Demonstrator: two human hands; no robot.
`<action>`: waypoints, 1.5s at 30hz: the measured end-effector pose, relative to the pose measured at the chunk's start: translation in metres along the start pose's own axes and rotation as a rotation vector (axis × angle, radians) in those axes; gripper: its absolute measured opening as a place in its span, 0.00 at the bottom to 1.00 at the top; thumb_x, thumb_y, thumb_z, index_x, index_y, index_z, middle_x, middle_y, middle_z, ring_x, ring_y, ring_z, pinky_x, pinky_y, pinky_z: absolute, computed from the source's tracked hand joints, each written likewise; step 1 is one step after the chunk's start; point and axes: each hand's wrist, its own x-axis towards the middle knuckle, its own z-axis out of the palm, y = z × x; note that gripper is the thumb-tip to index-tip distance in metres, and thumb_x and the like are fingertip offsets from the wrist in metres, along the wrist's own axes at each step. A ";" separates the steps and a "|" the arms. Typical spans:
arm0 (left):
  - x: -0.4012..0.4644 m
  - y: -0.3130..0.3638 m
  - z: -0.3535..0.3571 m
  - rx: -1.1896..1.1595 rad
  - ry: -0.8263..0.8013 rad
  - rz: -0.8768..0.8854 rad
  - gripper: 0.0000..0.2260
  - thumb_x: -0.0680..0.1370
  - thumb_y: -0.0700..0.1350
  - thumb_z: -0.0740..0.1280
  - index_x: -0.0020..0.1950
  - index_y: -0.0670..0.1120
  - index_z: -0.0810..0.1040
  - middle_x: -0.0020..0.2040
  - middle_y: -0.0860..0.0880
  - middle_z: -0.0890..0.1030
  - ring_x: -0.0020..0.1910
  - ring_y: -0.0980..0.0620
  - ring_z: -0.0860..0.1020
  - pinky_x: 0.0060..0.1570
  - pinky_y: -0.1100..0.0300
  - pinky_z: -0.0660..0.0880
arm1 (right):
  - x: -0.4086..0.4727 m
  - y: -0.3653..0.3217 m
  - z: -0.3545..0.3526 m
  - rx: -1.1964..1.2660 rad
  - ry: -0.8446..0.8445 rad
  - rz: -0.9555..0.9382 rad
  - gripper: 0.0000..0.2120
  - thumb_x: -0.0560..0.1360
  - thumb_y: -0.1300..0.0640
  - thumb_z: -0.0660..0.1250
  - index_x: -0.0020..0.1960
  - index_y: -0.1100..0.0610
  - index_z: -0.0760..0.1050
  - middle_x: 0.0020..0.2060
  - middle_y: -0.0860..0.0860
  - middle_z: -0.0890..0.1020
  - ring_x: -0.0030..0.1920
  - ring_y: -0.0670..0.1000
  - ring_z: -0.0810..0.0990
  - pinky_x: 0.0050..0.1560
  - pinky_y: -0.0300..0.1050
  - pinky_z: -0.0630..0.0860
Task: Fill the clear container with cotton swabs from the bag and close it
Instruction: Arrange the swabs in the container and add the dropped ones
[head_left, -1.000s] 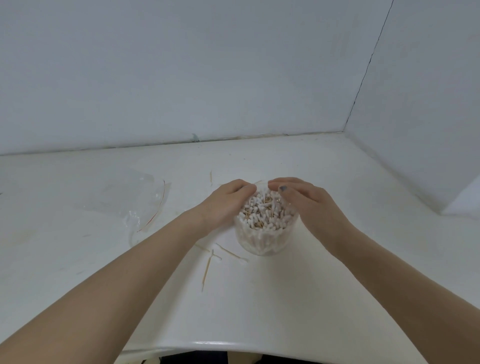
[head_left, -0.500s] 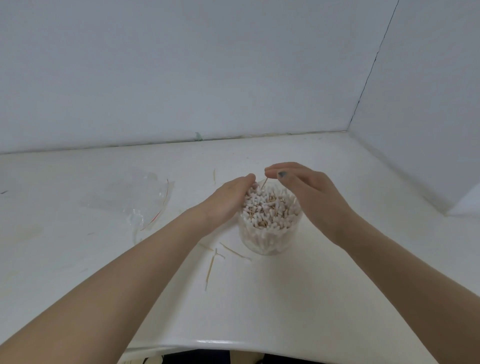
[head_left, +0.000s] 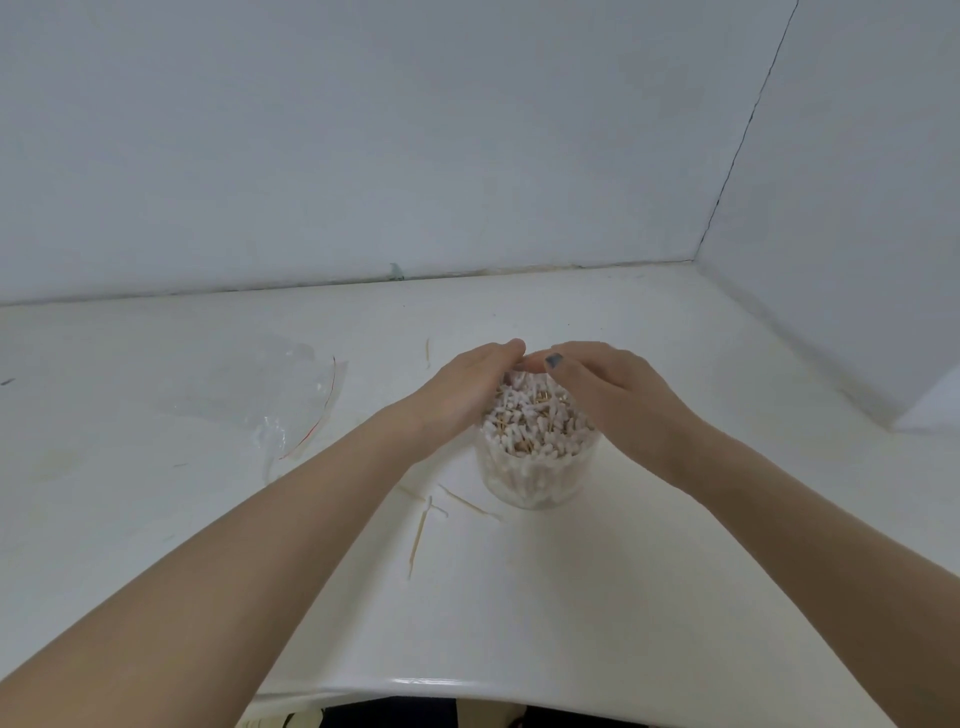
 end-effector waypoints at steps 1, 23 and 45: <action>0.000 0.001 0.001 0.002 0.006 0.005 0.19 0.85 0.59 0.55 0.62 0.50 0.79 0.62 0.54 0.81 0.63 0.53 0.78 0.64 0.55 0.73 | 0.000 0.002 0.001 0.009 -0.015 0.011 0.18 0.85 0.50 0.54 0.58 0.49 0.82 0.53 0.41 0.85 0.55 0.37 0.80 0.58 0.40 0.78; 0.003 -0.001 0.008 0.002 0.014 0.019 0.07 0.82 0.48 0.64 0.58 0.48 0.77 0.55 0.50 0.82 0.54 0.51 0.81 0.50 0.56 0.77 | 0.013 0.036 0.030 0.382 0.244 0.224 0.13 0.83 0.52 0.60 0.64 0.49 0.79 0.58 0.44 0.83 0.61 0.47 0.80 0.64 0.49 0.76; -0.006 -0.018 0.000 -0.218 -0.036 -0.067 0.14 0.84 0.55 0.63 0.63 0.50 0.80 0.60 0.51 0.85 0.60 0.51 0.83 0.68 0.50 0.77 | 0.029 0.040 0.039 0.754 0.271 0.442 0.09 0.79 0.57 0.67 0.57 0.57 0.81 0.52 0.55 0.86 0.54 0.57 0.85 0.57 0.56 0.82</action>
